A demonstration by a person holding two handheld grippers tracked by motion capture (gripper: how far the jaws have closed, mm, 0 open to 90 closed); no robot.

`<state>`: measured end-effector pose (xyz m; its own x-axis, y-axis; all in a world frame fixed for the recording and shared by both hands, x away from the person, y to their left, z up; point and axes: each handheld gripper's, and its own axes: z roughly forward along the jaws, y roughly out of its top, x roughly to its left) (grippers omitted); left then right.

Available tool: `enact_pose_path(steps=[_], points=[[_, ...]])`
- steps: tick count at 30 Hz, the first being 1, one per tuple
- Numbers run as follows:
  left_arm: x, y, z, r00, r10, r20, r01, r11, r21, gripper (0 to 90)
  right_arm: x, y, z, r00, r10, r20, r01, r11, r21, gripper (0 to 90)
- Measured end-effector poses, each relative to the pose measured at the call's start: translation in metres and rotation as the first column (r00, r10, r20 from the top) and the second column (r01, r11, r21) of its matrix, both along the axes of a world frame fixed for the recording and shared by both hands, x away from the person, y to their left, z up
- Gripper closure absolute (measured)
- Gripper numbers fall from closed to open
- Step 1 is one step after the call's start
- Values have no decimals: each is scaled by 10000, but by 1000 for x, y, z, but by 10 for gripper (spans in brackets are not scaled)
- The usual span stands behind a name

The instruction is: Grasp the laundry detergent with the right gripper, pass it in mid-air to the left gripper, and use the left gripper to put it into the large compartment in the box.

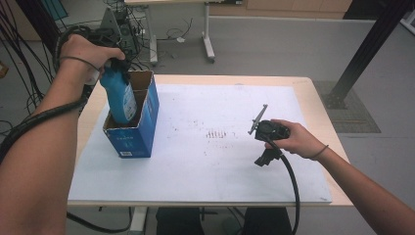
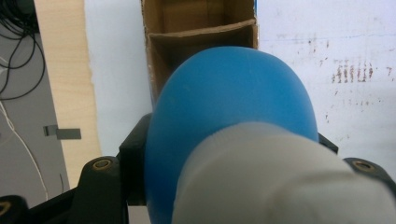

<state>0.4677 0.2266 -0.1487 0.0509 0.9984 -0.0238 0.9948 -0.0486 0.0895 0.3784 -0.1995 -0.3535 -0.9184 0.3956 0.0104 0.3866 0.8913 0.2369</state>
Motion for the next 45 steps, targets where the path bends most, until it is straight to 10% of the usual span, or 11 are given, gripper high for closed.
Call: enact_pose_path(steps=[45], points=[[10,-5,-87,9971,138,-745,-146,9998,-104,377,1,-1,-12,9998,-98,-192,99,10000,8,54]])
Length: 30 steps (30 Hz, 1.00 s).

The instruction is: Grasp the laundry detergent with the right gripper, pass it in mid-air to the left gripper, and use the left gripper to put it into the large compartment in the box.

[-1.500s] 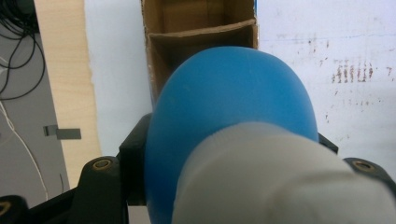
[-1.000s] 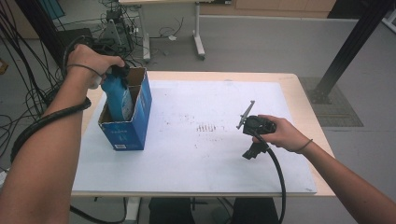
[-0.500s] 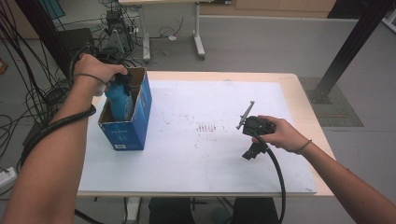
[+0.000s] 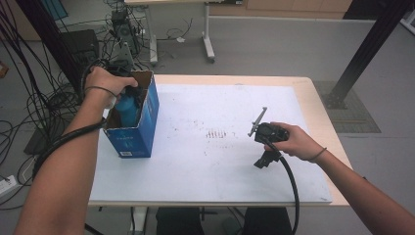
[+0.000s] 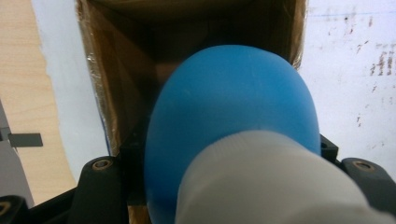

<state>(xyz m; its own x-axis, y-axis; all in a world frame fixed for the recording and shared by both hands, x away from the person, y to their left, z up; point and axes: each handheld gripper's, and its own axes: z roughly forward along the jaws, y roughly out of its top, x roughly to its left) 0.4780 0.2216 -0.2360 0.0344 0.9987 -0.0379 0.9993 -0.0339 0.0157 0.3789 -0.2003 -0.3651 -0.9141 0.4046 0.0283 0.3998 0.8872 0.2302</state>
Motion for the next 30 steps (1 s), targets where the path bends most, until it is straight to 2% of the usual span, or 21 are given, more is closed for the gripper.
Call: enact_pose_path(steps=[30], points=[[-3,10,-39,9986,147,-508,-152,9998,-105,376,-1,0,-3,10000,-22,-79,22,10000,-18,53]])
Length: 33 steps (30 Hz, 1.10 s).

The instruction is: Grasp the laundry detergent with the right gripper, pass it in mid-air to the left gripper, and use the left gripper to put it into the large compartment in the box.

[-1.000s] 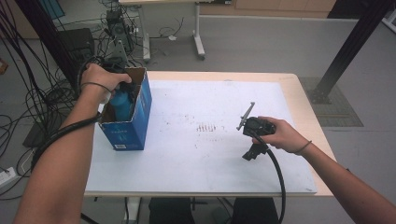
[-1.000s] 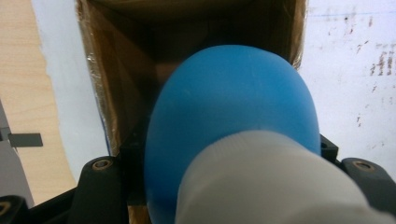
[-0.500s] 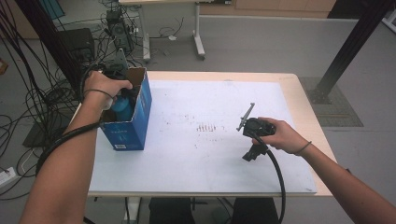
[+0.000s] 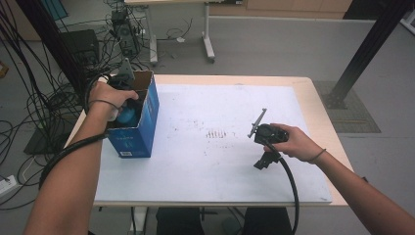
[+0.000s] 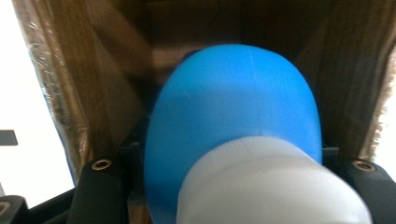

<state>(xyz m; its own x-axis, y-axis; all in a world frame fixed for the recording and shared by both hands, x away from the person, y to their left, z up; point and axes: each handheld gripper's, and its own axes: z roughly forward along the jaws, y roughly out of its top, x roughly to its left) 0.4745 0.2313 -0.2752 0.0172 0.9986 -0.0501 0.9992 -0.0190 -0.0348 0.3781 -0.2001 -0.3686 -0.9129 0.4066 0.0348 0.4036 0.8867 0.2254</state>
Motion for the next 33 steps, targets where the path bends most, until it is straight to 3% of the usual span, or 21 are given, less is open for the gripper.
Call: enact_pose_path(steps=[33], points=[[-3,3,-2,10000,79,-40,-79,9999,-107,377,-1,4,-1,10000,54,10,-54,10000,-5,53]])
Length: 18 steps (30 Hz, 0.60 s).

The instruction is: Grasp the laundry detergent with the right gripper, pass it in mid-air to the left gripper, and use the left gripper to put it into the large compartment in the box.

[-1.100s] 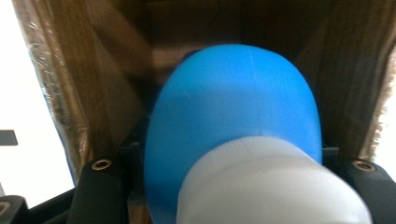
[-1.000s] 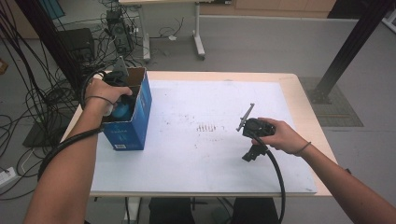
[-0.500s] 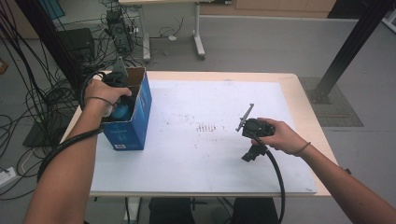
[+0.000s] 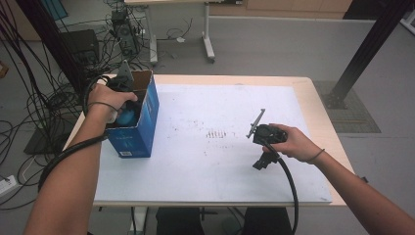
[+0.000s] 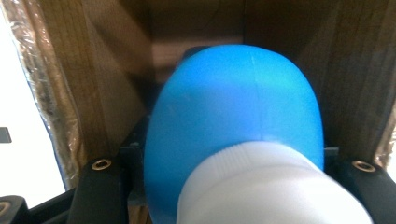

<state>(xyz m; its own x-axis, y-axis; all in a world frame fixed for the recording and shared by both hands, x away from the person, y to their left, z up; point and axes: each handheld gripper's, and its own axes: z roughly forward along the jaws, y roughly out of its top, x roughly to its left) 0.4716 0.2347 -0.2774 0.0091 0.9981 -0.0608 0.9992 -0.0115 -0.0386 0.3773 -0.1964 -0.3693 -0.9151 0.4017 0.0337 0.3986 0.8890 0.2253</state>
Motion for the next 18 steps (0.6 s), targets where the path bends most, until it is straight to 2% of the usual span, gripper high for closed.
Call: enact_pose_path(steps=[18], points=[[-1,0,0,10000,39,13,-39,10000,16,377,0,0,0,10000,-11,10,11,10000,-68,51]])
